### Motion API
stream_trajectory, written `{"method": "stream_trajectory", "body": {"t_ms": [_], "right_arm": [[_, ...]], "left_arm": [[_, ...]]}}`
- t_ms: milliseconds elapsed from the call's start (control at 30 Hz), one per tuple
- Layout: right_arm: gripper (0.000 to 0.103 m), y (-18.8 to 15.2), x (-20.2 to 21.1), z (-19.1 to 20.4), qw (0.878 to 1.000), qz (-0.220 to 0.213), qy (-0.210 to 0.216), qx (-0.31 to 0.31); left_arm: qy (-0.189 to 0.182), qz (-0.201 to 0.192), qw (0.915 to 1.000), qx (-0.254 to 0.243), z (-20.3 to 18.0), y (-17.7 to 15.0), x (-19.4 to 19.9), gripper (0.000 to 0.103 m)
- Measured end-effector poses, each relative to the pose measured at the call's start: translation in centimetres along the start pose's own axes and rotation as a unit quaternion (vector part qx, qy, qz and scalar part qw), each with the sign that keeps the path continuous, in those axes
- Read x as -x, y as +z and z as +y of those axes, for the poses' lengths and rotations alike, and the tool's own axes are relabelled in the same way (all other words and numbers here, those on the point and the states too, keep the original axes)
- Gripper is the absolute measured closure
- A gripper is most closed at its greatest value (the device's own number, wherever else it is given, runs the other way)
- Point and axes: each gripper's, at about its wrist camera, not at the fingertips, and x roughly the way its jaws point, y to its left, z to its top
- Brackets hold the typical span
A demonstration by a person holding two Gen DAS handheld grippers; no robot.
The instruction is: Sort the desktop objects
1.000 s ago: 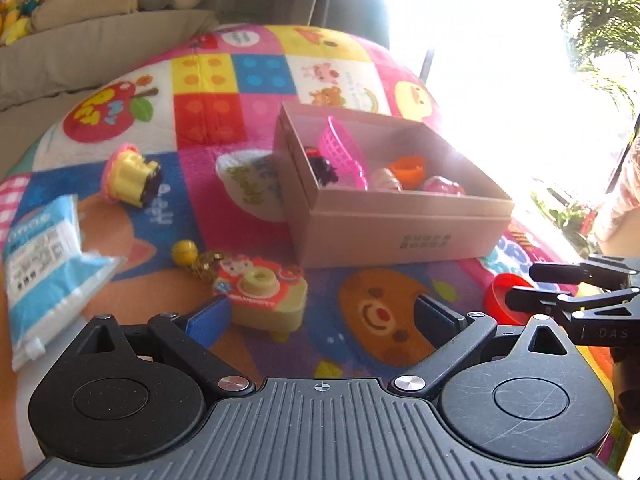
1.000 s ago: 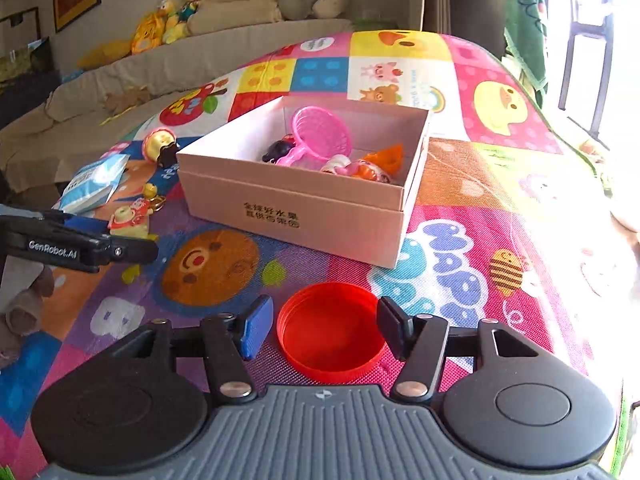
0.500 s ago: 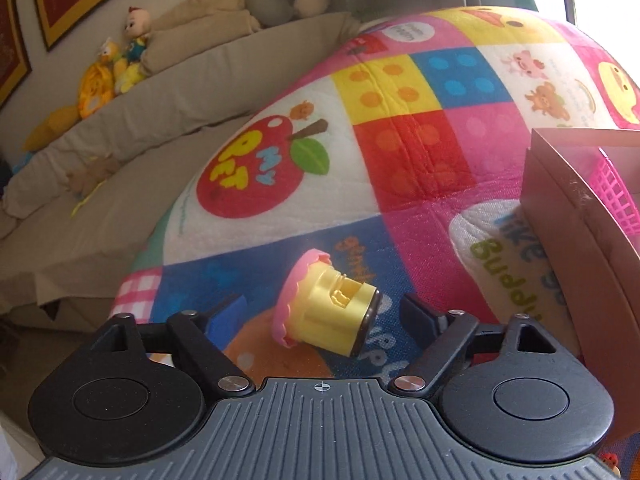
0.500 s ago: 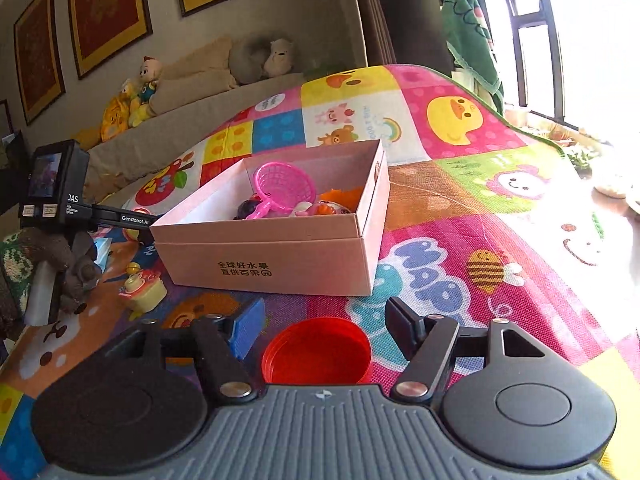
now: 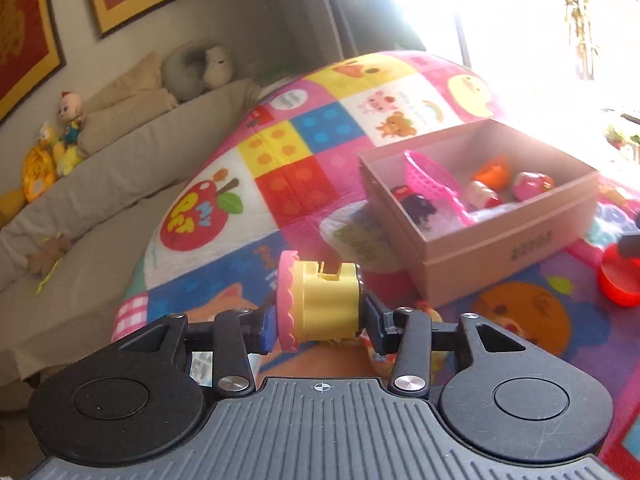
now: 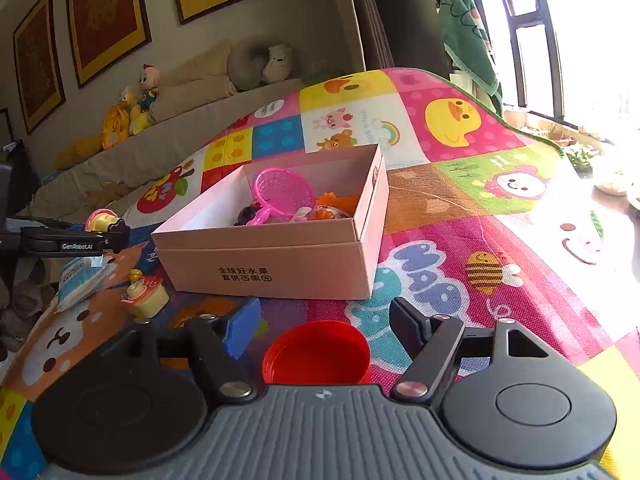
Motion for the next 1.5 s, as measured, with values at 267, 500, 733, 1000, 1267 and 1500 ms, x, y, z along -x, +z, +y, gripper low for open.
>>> {"method": "stream_trajectory", "body": {"t_ms": [267,500,733,1000,1267,1500], "right_arm": [[0.029,0.0,0.0,0.1,1.000,0.000,-0.003,0.000],[0.025,-0.1,0.2,0.0,1.000,-0.003,-0.006,0.001],[0.019,0.0,0.4,0.0,1.000,-0.008,-0.007,0.001],[0.017,0.1,0.5,0.0,1.000,-0.009,-0.007,0.000],[0.015,0.1,0.6,0.1,1.000,-0.011,-0.009,0.005],[0.014,0.0,-1.3,2.4,0.994,0.062,-0.025,0.081]], "left_arm": [[0.003,0.029,0.9974,-0.067,-4.0,-2.4,1.0,0.056],[0.005,0.033,0.9951,-0.093,-4.8,-2.6,0.8,0.055],[-0.031,0.007,0.9932,-0.112,-6.3,-2.4,2.1,0.049],[-0.128,-0.016,0.9876,-0.089,-8.5,-2.6,4.3,0.037],[-0.034,-0.003,0.9987,0.039,-5.9,-2.5,3.0,0.009],[-0.040,0.025,0.9918,0.119,-4.4,-3.1,1.3,0.009]]}}
